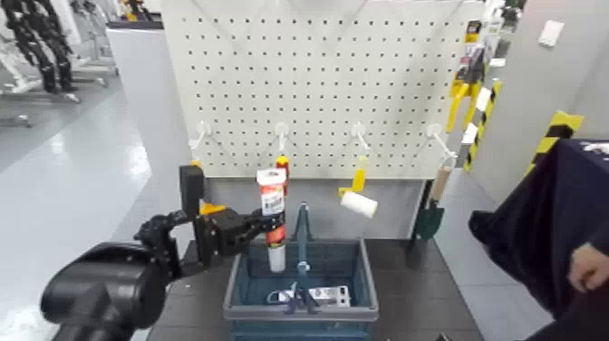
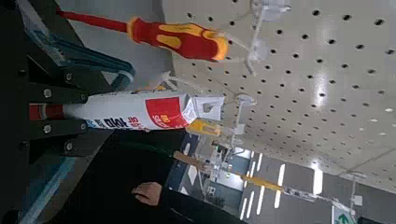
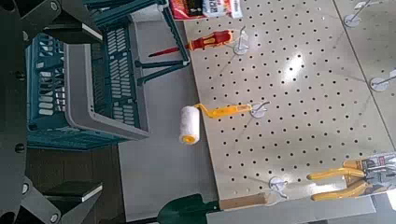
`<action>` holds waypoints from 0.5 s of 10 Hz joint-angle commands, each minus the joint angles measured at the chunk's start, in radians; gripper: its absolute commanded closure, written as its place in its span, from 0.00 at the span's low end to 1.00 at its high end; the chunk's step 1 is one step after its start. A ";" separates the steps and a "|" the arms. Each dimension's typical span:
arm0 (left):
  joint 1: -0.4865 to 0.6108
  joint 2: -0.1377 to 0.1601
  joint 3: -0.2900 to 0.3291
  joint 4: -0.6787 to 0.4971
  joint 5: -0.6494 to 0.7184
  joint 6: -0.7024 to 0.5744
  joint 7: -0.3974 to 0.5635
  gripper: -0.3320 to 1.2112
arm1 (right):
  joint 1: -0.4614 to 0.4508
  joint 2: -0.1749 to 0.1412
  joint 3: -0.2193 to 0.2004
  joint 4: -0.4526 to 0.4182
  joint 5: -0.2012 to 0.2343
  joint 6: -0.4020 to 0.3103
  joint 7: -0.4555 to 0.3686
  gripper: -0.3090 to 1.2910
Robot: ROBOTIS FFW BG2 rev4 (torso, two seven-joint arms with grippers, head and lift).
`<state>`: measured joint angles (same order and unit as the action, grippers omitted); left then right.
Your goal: Put the red glue tube into the crate.
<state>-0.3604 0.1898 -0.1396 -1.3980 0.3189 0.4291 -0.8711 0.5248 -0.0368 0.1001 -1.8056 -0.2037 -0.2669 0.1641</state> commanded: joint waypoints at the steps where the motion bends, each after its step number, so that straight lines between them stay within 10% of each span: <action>1: -0.005 -0.003 -0.009 0.082 -0.014 -0.006 -0.009 0.94 | 0.000 0.002 -0.003 0.002 -0.002 0.000 0.002 0.31; 5: -0.009 -0.012 -0.018 0.192 -0.023 -0.029 -0.016 0.94 | 0.000 0.002 -0.005 0.003 -0.006 0.000 0.003 0.31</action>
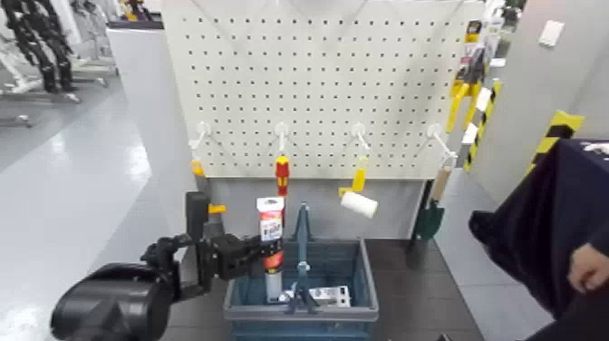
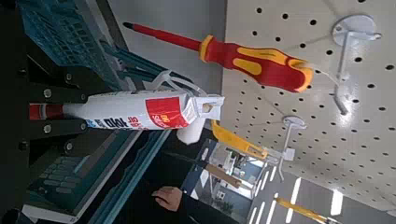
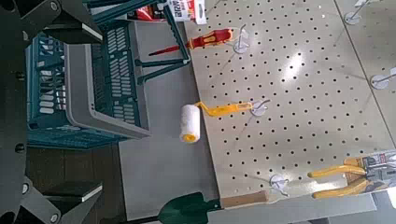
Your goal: Put the red glue tube into the crate.
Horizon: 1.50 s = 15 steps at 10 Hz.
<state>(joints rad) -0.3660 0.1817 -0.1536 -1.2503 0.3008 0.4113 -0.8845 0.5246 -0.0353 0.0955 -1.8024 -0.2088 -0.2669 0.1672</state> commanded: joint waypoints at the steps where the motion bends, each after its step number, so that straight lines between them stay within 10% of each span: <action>1: -0.005 -0.005 -0.007 0.057 -0.008 -0.011 -0.002 0.94 | -0.001 0.000 0.000 0.000 -0.001 0.000 0.002 0.31; 7: 0.004 -0.007 -0.006 0.083 -0.014 -0.006 -0.004 0.93 | -0.001 -0.002 0.001 0.000 -0.001 0.000 0.003 0.31; 8: 0.004 -0.007 -0.003 0.083 -0.016 -0.006 -0.005 0.81 | -0.001 -0.002 0.001 0.000 -0.001 0.000 0.003 0.31; 10: 0.004 -0.008 0.003 0.074 -0.016 -0.011 -0.005 0.16 | -0.001 -0.002 0.001 0.000 -0.001 0.000 0.003 0.31; 15: 0.006 -0.007 0.009 0.051 -0.017 -0.016 -0.007 0.13 | -0.001 -0.002 0.003 0.000 0.000 0.000 0.003 0.31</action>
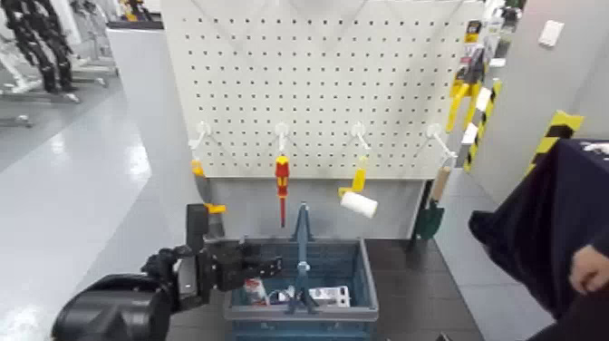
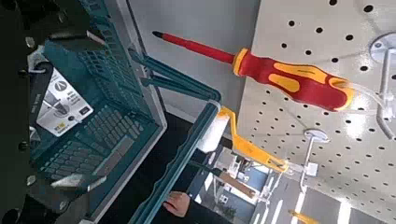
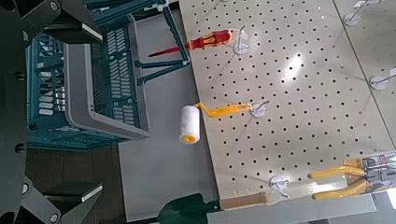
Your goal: Put the red glue tube into the crate.
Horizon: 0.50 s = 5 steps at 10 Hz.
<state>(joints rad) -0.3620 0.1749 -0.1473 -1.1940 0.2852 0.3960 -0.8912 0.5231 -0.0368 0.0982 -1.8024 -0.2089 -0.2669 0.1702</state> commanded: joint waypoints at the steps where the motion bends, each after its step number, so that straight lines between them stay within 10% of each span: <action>1: 0.008 0.000 0.009 -0.019 -0.001 -0.002 0.002 0.13 | 0.000 -0.002 0.000 0.000 0.000 0.000 0.000 0.31; 5: 0.183 0.025 0.046 -0.374 -0.012 0.006 0.155 0.17 | 0.005 0.000 -0.005 -0.003 0.000 -0.003 -0.002 0.31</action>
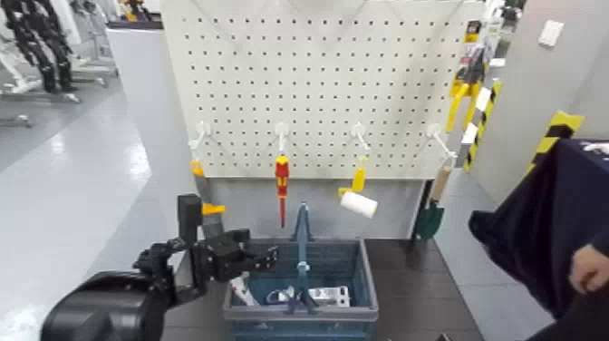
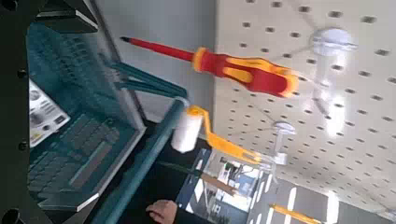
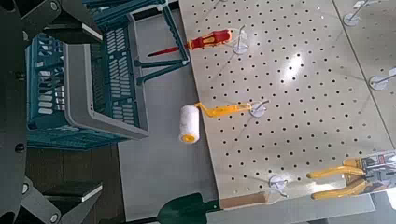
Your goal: Put the red glue tube into the crate.
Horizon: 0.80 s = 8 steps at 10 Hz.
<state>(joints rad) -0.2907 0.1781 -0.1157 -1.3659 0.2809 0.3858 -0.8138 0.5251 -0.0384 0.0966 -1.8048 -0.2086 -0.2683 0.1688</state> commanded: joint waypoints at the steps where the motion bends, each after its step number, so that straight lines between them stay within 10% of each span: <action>1: 0.196 0.011 0.056 -0.317 -0.026 0.019 0.145 0.17 | 0.006 0.005 -0.009 -0.001 0.000 -0.008 0.000 0.31; 5: 0.559 -0.052 0.165 -0.702 -0.192 -0.034 0.444 0.19 | 0.026 0.009 -0.017 -0.013 0.017 -0.020 -0.018 0.31; 8: 0.726 -0.086 0.148 -0.763 -0.233 -0.151 0.573 0.22 | 0.038 0.012 -0.021 -0.024 0.029 -0.025 -0.026 0.31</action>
<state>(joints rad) 0.4075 0.1049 0.0328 -2.1173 0.0697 0.2523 -0.2374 0.5600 -0.0262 0.0761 -1.8250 -0.1825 -0.2924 0.1424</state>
